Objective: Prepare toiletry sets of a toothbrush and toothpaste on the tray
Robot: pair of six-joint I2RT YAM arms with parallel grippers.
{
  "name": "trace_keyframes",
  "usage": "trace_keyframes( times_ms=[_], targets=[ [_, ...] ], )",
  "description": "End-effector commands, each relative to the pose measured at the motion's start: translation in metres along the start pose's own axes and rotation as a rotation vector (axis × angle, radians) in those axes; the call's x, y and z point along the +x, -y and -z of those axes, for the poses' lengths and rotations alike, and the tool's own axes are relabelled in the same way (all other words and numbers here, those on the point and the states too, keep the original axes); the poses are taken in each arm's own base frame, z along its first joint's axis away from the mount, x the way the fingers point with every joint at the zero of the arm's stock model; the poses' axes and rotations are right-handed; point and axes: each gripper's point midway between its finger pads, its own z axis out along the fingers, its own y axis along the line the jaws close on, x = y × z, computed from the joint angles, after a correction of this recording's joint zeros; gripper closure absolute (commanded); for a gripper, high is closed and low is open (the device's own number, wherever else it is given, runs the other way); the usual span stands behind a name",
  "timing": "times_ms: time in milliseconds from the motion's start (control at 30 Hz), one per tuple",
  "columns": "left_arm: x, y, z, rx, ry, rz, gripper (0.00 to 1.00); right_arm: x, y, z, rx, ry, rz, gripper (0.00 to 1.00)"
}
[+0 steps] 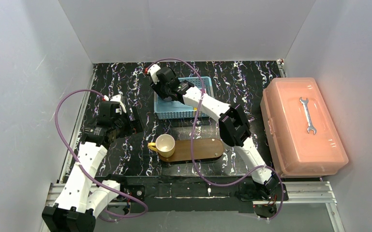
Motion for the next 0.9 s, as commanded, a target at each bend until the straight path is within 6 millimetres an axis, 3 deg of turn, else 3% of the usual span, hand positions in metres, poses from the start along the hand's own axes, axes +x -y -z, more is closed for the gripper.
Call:
trace_keyframes(
  times_ms=[0,333,867],
  targets=[
    [0.005,-0.002,0.001,-0.008,-0.024,-0.003,0.02,-0.032,0.01,-0.005,0.02,0.107,0.01,0.51],
    [0.005,-0.002,0.0,-0.009,-0.029,-0.005,0.02,-0.023,0.008,-0.023,0.011,0.104,0.036,0.51],
    [0.004,-0.002,0.0,-0.01,-0.029,-0.005,0.02,-0.011,0.005,-0.036,0.008,0.084,0.059,0.59]
  ],
)
